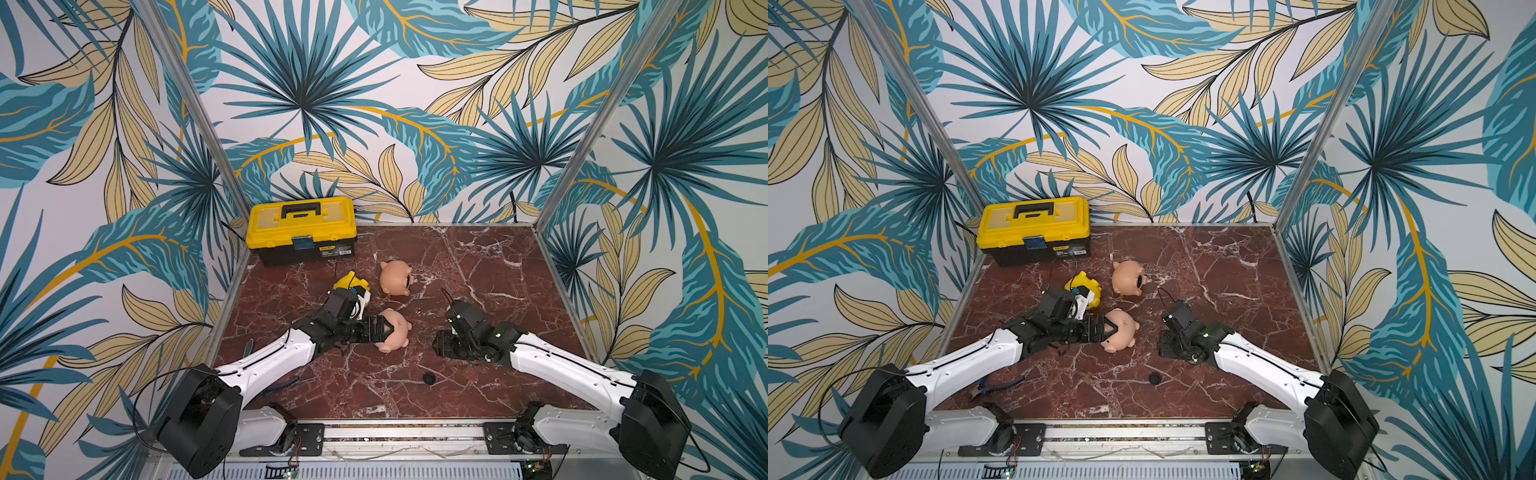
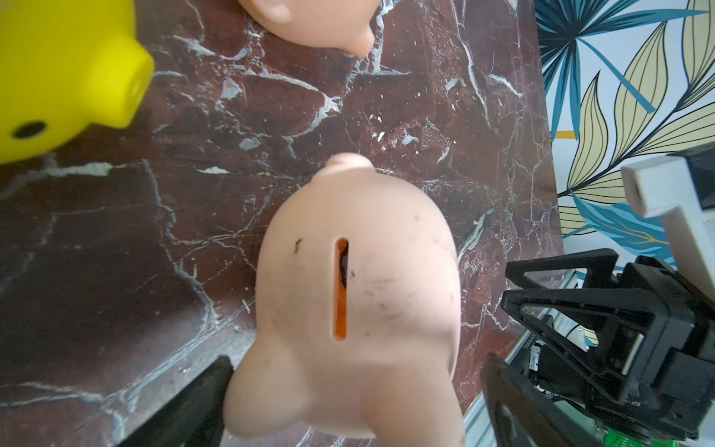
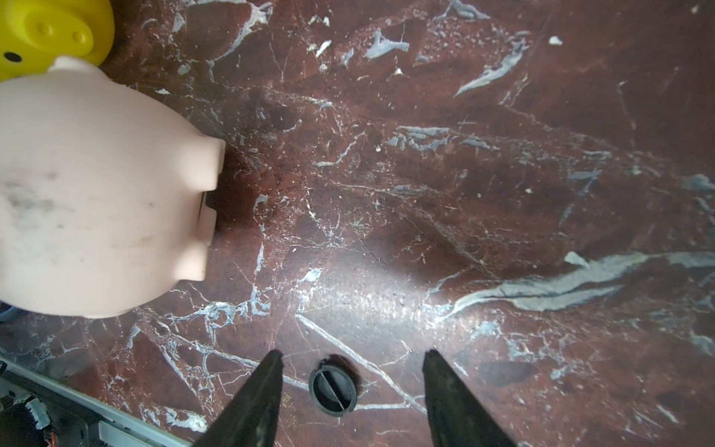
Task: Close piggy banks
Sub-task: Turn over the piggy bank at the center of the board.
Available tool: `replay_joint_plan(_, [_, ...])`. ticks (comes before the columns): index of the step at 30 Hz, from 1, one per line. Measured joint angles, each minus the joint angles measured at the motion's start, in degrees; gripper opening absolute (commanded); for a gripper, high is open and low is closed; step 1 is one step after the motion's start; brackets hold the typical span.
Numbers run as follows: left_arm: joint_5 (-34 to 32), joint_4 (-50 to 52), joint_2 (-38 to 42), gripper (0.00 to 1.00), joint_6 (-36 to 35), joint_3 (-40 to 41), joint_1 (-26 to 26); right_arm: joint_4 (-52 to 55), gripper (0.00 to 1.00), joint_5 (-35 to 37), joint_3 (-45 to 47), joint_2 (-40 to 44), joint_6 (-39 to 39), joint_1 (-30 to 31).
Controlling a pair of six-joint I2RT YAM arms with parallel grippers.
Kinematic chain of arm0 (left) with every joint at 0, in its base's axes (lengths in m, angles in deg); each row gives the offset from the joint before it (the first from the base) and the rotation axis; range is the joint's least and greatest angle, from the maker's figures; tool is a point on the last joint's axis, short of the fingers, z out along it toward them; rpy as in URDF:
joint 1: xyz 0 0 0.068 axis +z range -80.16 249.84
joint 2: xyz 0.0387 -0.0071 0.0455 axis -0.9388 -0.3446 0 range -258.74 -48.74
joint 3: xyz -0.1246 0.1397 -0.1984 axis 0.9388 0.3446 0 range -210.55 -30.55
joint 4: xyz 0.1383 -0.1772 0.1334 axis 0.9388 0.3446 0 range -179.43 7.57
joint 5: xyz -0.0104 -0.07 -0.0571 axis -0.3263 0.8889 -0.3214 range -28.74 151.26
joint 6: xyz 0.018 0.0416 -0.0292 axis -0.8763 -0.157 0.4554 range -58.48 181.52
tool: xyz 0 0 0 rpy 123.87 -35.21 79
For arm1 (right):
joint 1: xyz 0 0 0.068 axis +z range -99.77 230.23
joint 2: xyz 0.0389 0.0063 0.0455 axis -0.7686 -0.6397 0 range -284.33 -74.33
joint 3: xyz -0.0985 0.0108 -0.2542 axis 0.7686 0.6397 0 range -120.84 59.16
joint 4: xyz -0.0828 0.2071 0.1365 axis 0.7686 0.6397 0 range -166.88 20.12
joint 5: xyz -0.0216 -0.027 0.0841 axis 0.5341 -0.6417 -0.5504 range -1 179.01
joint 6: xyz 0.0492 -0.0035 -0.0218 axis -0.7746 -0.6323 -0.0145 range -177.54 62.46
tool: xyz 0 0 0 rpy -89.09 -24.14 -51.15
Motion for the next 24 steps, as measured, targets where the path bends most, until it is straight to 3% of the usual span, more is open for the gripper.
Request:
replay_joint_plan(14, [-8.35, 8.63, 3.65, 0.99, -2.29, -0.02, 0.02, -0.02, 0.57, -0.02, -0.52, -1.05, -0.04, 0.55])
replay_joint_plan(24, [-11.56, 13.42, 4.52, 0.99, -3.98, -1.01, 0.0, -0.02, 0.56, 1.95, -2.75, -4.42, -2.51, 6.27])
